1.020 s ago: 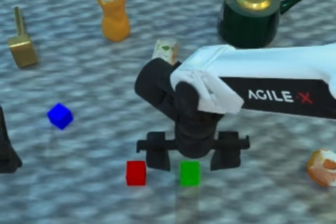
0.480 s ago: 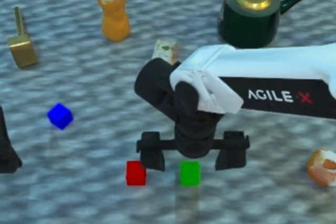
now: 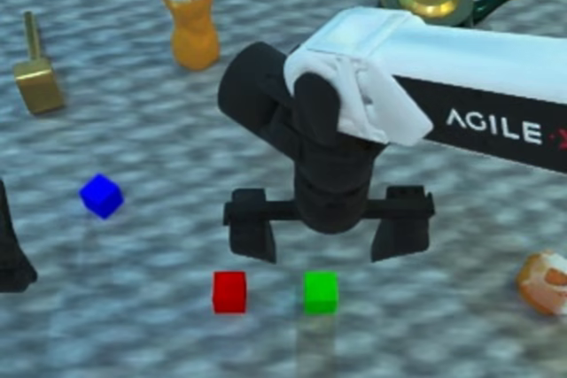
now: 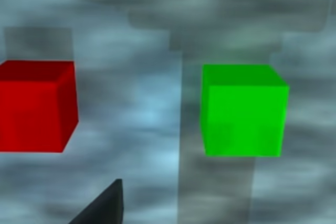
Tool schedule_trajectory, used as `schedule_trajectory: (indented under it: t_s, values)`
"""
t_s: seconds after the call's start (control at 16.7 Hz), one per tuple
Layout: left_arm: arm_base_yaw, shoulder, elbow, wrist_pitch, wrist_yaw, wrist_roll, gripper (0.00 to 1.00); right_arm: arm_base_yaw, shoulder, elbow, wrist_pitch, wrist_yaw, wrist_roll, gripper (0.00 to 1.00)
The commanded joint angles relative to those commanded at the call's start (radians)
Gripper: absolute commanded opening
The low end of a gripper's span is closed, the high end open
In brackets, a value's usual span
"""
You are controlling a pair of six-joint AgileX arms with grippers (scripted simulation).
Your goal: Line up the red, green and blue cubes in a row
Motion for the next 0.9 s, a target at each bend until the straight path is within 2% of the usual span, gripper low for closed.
schedule_trajectory:
  t_s: [0.3,0.42,0.66,0.9]
  values:
    - [0.000,0.000,0.000,0.000,0.000,0.000,1.00,-0.005,-0.001,0.005,-0.007,0.000,0.000,1.00]
    - [-0.002,0.025,0.025,-0.016,-0.001,0.007,1.00,-0.020,-0.032,-0.019,0.010,0.011,-0.016,1.00]
    - [-0.019,0.185,0.174,-0.117,0.000,0.051,1.00,-0.097,-0.217,-0.153,0.104,0.061,-0.107,1.00]
    - [-0.048,0.486,0.408,-0.290,0.002,0.125,1.00,-0.225,-0.557,-0.395,0.259,0.116,-0.255,1.00]
